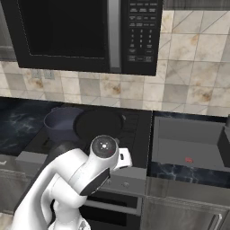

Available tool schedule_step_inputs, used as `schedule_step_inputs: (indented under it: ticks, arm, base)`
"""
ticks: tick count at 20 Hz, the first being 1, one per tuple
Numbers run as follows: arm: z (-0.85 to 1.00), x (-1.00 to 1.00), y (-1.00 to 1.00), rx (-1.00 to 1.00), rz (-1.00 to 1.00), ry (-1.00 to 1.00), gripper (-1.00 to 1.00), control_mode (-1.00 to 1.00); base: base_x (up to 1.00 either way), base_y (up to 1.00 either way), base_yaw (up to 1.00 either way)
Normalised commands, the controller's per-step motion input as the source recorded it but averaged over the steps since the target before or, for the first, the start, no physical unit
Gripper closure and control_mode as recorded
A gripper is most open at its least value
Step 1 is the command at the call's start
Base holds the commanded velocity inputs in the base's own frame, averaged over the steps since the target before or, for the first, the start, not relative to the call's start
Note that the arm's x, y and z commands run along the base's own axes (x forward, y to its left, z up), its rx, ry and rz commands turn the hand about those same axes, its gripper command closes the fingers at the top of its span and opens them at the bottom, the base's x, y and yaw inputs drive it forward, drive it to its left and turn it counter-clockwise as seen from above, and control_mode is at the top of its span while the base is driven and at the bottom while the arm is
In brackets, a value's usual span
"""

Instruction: Move the pot and pan from the stove into the sink.

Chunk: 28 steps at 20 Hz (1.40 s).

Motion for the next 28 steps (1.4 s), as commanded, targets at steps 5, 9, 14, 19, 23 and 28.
schedule_step_inputs:
  ticks: [5,9,14,19,23,28]
  arm:
    - [0.0,0.0,0.0,0.0,0.0,0.0,1.0,1.0]
    - [0.0,0.0,0.0,0.0,0.0,0.0,1.0,1.0]
    - [0.0,0.0,0.0,0.0,0.0,0.0,1.0,1.0]
    - [0.0,0.0,0.0,0.0,0.0,0.0,1.0,1.0]
    - [0.0,0.0,0.0,0.0,0.0,0.0,1.0,1.0]
    - [0.0,0.0,0.0,0.0,0.0,0.0,1.0,1.0]
  base:
    - [-0.02,-0.1,0.0]
    - [0.0,-0.41,0.0]
    - [0.02,-0.59,0.0]
    - [0.0,-0.7,0.0]
    - [0.0,-0.71,0.0]
    - [0.0,-0.64,0.0]
